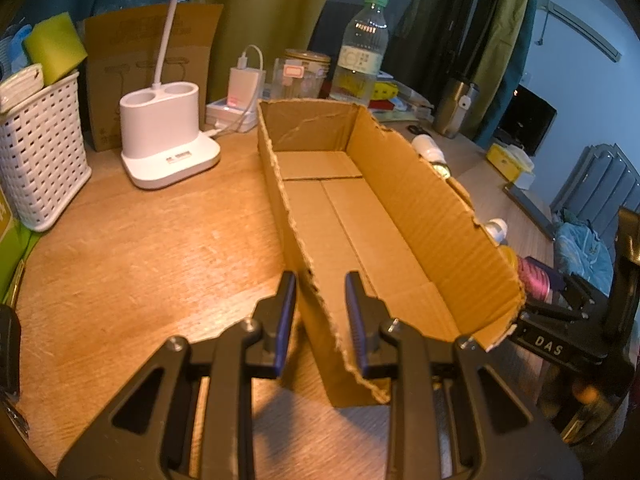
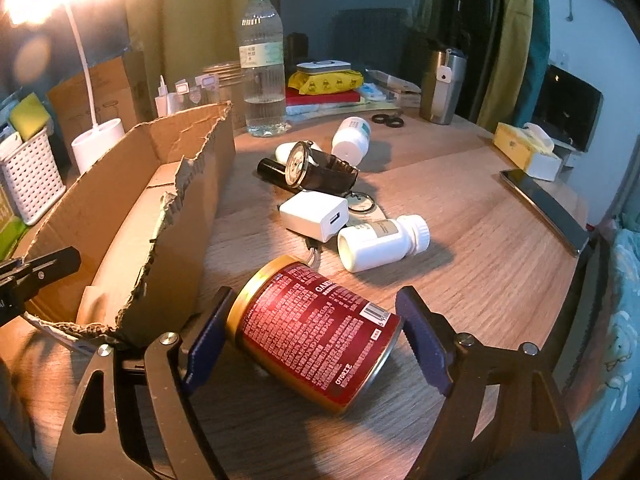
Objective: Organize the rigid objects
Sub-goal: 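Reach the right tool to the red can and close on it, then lift the red can with the right tool and carry it over the box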
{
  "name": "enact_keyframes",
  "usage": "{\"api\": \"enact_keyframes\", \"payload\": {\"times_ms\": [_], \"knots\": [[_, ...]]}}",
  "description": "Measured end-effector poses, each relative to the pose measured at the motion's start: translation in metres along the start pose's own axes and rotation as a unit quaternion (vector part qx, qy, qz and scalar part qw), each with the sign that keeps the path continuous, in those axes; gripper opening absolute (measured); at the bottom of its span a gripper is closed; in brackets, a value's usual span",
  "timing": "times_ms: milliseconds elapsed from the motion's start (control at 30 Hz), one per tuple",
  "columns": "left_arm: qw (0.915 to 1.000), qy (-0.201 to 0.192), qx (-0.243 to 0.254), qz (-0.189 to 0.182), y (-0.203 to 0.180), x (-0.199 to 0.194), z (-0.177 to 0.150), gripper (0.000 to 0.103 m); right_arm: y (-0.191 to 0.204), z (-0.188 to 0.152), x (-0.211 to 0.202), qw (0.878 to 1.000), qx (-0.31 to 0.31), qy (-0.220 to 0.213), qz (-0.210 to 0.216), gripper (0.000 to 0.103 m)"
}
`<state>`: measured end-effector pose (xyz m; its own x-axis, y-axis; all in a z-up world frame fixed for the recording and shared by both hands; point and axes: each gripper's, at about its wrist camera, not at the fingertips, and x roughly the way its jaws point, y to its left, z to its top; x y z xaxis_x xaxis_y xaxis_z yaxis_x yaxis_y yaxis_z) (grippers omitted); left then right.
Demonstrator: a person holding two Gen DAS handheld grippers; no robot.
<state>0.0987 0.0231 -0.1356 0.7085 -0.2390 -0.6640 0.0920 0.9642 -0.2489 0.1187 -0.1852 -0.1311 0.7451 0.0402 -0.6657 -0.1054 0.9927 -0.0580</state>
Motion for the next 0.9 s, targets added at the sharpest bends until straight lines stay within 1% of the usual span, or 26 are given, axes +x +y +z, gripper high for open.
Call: {"api": "enact_keyframes", "payload": {"times_ms": [300,500,900], "knots": [[1.0,0.0,0.0,0.001,0.0,0.0,0.0,0.026,-0.006,0.003,-0.008,1.0,0.01,-0.013,-0.003,0.084],[1.0,0.001,-0.001,0.001,0.001,0.001,0.0,0.026,-0.009,0.01,-0.019,0.999,0.014,-0.03,-0.003,0.084],[1.0,0.0,-0.001,0.002,0.001,0.001,0.0,0.026,-0.003,0.033,-0.055,0.997,0.008,-0.078,0.014,0.084]]}}
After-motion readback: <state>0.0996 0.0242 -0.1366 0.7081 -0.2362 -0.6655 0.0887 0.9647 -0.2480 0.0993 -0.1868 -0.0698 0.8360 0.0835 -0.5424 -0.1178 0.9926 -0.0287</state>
